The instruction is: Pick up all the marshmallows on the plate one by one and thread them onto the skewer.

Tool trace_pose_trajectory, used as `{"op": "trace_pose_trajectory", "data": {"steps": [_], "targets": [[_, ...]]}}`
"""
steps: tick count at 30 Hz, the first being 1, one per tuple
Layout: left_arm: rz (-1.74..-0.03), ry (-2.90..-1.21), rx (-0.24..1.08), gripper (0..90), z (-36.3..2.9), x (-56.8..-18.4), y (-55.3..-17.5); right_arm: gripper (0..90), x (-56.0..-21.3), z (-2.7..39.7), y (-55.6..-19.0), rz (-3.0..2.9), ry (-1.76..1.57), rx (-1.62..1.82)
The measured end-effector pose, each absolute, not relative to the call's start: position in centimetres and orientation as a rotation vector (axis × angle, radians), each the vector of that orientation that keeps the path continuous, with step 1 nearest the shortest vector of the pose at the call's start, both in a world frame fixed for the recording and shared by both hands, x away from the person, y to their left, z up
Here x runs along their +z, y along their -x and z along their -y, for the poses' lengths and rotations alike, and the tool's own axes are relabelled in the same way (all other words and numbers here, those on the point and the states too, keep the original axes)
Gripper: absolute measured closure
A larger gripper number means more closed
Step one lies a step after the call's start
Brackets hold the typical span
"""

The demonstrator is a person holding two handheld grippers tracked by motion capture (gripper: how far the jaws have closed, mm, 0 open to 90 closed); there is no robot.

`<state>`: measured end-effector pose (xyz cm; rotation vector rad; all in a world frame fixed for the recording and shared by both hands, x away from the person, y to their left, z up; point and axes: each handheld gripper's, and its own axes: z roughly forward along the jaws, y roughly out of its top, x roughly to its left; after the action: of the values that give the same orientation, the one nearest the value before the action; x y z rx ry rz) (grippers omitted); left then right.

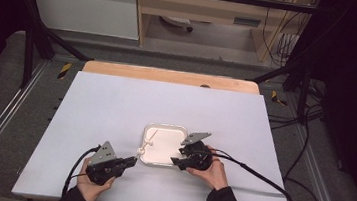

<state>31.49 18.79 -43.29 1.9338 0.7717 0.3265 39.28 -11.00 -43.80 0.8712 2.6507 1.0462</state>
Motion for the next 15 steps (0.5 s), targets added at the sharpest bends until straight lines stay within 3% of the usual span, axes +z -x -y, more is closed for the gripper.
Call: {"op": "trace_pose_trajectory", "data": {"steps": [15], "targets": [[-0.769,-1.935,0.326,88.2,-18.78,-43.27,-31.48,60.3,-43.89,10.97,-39.32,-2.686,-0.897,1.022]]}}
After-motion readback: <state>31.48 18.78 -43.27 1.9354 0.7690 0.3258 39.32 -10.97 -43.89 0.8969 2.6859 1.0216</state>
